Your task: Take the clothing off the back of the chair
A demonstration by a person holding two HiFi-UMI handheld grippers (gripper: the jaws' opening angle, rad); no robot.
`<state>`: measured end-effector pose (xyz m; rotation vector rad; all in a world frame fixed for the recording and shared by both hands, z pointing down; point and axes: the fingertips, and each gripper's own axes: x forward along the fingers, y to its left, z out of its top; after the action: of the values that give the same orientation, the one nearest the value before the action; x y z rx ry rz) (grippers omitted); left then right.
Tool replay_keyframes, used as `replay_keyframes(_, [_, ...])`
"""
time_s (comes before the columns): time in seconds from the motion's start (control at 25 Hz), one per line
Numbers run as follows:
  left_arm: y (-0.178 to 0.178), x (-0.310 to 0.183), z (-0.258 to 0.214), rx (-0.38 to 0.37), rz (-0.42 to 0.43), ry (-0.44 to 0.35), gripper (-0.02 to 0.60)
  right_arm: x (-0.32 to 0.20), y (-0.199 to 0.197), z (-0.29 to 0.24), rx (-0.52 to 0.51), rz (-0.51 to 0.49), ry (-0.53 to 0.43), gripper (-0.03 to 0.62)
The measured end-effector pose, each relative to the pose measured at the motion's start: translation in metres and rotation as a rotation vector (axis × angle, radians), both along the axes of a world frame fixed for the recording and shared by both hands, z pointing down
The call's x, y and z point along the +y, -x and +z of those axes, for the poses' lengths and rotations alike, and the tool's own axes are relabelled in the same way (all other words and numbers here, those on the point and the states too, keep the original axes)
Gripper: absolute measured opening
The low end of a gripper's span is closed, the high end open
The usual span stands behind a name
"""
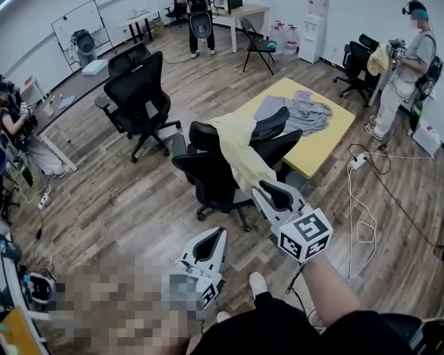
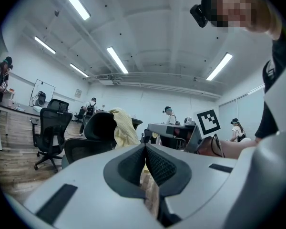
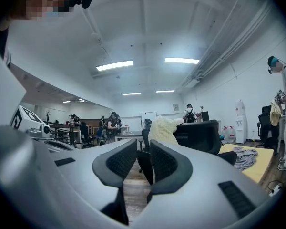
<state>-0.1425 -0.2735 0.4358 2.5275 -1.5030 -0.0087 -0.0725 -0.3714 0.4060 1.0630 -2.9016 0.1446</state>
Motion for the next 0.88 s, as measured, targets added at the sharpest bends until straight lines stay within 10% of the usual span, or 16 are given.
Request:
replay_keyframes(0.28, [-0.006,-0.027,0.002,-0.003,-0.003,-0.004,0.015,-0.031,0.007,0.014,0.104,-0.007,-0.028,0.228])
replay_keyframes(0.88, [0.013,-0.053,0.008,0.000,-0.077,0.014,0.015,-0.086,0.036,0.043,0.205,-0.021,-0.028,0.285])
